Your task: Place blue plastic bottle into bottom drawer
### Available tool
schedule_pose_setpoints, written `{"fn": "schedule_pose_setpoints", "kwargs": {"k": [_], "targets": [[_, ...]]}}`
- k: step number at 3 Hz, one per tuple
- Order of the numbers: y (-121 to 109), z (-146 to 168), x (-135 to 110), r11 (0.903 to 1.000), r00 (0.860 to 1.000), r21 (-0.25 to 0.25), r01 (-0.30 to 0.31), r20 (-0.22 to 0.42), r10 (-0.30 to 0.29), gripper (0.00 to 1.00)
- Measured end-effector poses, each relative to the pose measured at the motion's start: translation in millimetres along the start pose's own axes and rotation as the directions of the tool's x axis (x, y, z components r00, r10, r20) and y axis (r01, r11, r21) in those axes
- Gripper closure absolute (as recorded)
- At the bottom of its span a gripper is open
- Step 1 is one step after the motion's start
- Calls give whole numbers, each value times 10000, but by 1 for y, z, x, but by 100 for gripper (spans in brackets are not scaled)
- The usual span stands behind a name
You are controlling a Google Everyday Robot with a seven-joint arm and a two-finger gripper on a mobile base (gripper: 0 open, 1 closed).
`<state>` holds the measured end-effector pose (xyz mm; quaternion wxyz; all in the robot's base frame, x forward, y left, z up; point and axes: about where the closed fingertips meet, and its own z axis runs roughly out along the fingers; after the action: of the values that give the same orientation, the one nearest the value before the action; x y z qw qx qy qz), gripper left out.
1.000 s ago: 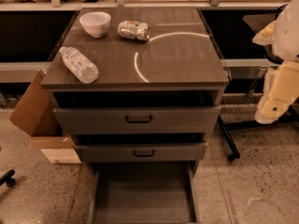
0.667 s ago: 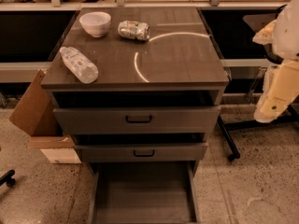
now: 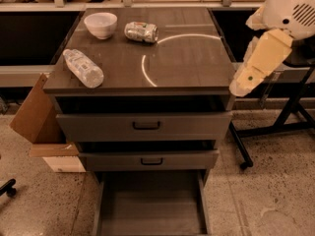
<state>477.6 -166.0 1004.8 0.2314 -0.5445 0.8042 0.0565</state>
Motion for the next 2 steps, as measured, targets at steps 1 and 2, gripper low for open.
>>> {"fn": "schedule_pose_setpoints", "kwargs": {"k": [1, 2], "targets": [[0, 0, 0, 10000, 10000, 0, 0, 0, 0, 0], [-5, 21, -11, 10000, 10000, 64, -30, -71, 31, 0]]}}
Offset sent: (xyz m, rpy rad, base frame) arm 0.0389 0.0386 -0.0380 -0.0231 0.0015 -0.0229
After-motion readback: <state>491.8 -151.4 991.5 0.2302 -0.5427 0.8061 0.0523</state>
